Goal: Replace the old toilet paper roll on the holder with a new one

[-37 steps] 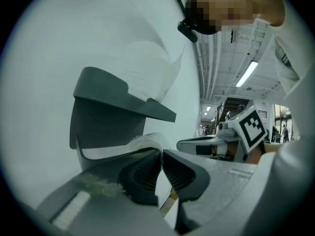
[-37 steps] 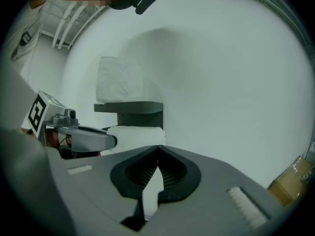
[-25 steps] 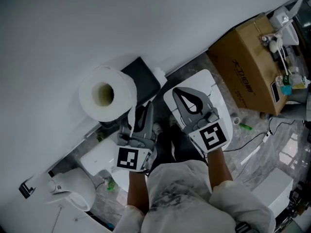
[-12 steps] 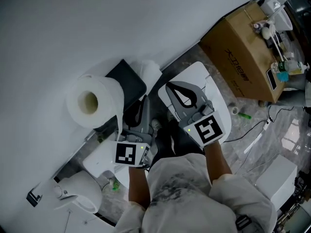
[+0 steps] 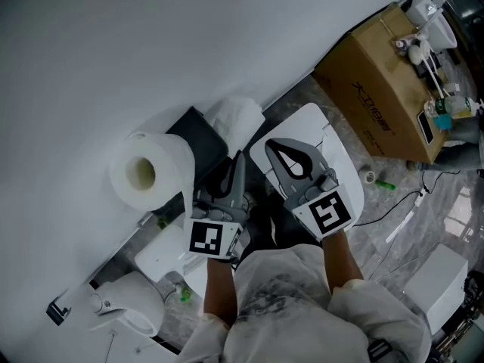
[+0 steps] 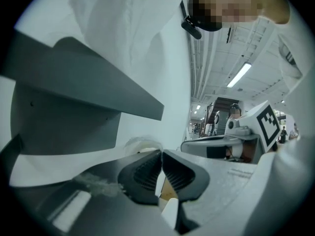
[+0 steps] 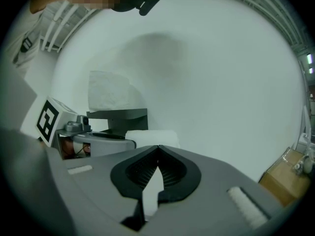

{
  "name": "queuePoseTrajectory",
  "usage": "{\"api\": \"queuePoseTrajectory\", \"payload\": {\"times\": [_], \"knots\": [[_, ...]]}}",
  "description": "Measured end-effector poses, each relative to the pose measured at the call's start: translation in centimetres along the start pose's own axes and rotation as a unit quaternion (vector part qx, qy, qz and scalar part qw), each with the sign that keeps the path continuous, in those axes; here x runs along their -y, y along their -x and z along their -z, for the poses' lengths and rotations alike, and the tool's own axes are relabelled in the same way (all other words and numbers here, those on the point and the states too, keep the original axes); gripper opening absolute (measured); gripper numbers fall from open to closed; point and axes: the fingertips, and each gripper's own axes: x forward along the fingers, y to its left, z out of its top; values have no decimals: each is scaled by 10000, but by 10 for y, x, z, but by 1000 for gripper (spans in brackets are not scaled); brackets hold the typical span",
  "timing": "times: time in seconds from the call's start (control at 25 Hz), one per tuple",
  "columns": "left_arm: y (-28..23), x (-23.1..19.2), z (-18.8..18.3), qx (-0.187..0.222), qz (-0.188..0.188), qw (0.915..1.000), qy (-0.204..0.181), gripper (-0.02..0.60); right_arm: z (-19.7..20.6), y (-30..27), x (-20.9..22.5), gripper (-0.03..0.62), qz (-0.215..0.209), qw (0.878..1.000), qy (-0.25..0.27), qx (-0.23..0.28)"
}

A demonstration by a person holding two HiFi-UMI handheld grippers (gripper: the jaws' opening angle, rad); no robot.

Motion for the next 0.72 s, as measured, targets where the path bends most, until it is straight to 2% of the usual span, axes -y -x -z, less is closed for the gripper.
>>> {"api": "queuePoseTrajectory", "payload": {"times": [0.28,0.72], "knots": [[-4,-3,2,-26,-20,10000,13,15,1,7,2,2,78,10000,-47,-12],[-8,-2,-1,-140,-278,9995,-80,15,-2,12,4,2,117,9999,-59,48]]}}
